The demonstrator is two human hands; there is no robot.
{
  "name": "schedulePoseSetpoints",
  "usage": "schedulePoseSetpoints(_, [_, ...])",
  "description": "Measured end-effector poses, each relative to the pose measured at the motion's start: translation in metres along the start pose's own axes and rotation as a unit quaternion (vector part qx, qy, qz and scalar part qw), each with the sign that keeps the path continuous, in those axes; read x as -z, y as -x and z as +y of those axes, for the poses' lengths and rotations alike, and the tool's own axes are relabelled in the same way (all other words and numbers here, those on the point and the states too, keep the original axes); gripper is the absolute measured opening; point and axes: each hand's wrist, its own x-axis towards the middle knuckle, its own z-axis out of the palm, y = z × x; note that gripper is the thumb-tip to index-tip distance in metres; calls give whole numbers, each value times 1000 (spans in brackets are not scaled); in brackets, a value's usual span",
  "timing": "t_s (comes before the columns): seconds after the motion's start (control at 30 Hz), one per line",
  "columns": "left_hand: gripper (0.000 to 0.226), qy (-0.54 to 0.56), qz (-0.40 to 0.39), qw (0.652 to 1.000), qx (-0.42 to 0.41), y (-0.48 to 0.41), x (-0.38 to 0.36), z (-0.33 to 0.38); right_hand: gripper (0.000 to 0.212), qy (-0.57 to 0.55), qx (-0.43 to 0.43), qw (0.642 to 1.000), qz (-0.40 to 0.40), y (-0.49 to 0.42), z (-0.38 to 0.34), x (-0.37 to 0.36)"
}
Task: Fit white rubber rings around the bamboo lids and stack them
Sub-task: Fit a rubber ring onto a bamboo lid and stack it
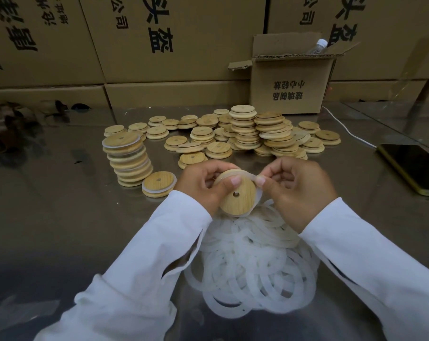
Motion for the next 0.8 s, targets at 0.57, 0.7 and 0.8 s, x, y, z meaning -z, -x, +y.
schedulePoseSetpoints(0.57, [19,62,-5,998,26,-2,7,-1,18,-32,13,999,-25,1,-5,1])
schedulePoseSetpoints(0.7, [18,70,-7,997,27,-1,5,0,17,-62,-5,998,-28,1,-5,2])
schedulePoseSetpoints(0.8, [18,73,-10,997,31,-1,4,0,17,-79,-7,997,-22,1,-5,3])
